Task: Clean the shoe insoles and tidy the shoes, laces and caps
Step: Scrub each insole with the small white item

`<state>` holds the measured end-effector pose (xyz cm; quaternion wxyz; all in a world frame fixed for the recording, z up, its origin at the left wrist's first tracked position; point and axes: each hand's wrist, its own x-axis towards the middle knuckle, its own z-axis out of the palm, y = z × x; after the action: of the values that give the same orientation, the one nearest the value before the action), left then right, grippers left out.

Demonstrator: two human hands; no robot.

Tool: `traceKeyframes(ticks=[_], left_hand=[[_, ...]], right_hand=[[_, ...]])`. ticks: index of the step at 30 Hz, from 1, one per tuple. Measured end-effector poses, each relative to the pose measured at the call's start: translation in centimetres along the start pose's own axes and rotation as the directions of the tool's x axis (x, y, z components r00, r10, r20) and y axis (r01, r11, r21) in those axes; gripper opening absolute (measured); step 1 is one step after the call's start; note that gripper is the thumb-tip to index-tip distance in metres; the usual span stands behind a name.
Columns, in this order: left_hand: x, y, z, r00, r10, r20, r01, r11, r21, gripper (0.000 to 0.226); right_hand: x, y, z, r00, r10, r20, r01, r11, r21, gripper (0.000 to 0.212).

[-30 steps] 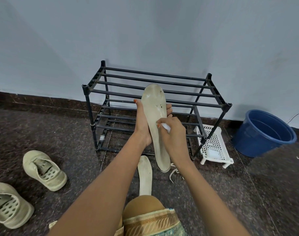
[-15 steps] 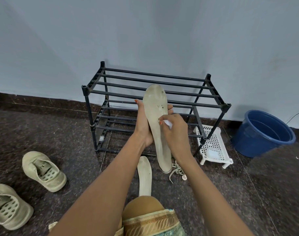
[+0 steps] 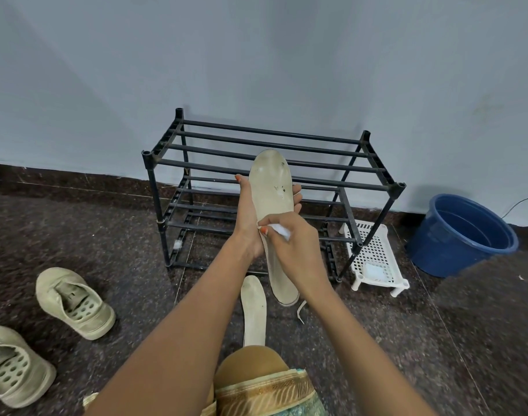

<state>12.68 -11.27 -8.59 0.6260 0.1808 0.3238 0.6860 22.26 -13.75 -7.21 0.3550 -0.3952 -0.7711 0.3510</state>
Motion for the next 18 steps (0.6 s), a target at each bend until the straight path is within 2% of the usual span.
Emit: traceKeyframes(ticks=[5,9,14,18], left_hand=[[-0.3,-0.1,-0.3,0.999,-0.043,0.024,0.039,0.989,0.145,0.095],[-0.4,-0.4,-0.1,0.996,-0.087,-0.032,0.091,0.979,0.182,0.092],[-0.7,-0.3,0.1,0.996,-0.084,-0.034,0.09,0.973,0.213,0.094],[-0.9,-0.2,0.3,0.997,-0.082,0.017,0.078,0.984,0.161,0.094]], right_hand=[[2.4,-0.4,0.3,0.996,-0.037,-0.079,0.03,0.996,-0.087,0.013],[3.5,-1.1,0.0,0.989,-0.076,-0.129,0.062,0.992,-0.113,0.014],[3.1,-1.1,-0.2,0.992,-0.089,-0.094,0.08,0.992,-0.093,0.014],[2.0,-0.9,-0.4,0.999,-0.044,-0.021,0.044,0.999,-0.03,0.014]])
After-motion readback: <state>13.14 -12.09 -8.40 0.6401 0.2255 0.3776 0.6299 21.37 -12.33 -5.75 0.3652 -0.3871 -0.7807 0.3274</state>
